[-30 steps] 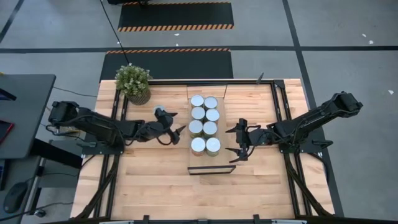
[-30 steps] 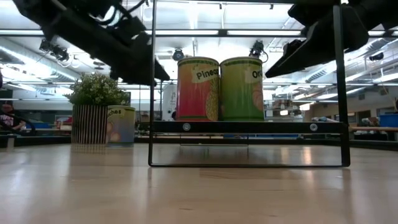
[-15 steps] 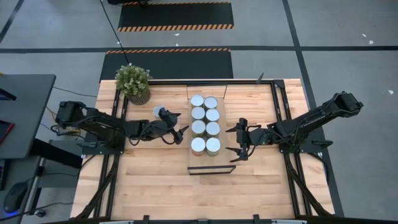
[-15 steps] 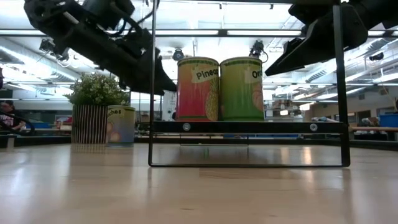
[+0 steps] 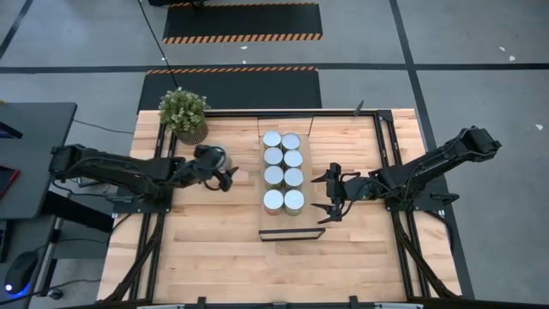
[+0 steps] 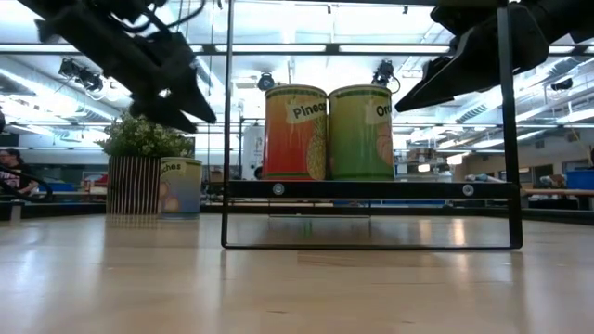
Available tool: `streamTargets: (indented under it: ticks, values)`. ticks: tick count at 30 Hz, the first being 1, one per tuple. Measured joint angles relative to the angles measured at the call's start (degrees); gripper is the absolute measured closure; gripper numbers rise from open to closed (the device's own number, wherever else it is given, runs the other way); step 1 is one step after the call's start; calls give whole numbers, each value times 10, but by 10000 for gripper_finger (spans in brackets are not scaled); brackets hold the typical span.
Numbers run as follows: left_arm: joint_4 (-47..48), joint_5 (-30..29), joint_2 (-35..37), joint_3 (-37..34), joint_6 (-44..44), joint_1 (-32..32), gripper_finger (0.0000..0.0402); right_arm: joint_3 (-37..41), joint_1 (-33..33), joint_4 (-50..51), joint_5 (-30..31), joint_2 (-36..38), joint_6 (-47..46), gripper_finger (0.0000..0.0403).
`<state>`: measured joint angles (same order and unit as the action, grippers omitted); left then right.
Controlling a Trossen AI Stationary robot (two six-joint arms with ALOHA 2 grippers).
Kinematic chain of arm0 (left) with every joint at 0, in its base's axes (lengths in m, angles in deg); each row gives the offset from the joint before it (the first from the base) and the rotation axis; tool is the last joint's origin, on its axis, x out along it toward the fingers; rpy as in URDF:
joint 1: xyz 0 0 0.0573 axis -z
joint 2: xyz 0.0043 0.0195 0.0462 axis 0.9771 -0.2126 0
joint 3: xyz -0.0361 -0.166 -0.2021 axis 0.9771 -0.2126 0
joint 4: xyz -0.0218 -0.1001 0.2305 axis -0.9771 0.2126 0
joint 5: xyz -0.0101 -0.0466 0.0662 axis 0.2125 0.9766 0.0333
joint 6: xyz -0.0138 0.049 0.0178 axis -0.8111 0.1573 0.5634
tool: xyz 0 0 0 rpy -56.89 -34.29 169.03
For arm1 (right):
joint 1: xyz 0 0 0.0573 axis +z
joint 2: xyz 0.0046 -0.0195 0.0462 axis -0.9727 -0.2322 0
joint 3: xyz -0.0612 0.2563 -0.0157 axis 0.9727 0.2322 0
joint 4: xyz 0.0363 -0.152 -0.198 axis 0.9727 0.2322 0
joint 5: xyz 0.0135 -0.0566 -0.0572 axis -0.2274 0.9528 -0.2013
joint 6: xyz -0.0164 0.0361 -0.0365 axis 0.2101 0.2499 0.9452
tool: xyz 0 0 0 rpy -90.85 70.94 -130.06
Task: Pick and place cans onto a shelf
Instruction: Put the canned peaches on the shelf
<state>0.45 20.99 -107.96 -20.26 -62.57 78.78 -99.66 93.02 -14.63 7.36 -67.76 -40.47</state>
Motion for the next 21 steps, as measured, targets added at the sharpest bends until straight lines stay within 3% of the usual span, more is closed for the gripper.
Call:
streamTargets:
  ticks: [4,15,21]
  values:
    - [64,-35,37,0,-35,3,38,0,-1,-8,-1,0,1,37]
    - [252,0,35,0,-172,20,38,0,-1,-13,-1,0,-2,37]
    - [245,-1,5,-19,-217,22,38,0,-1,-18,-1,0,-1,37]
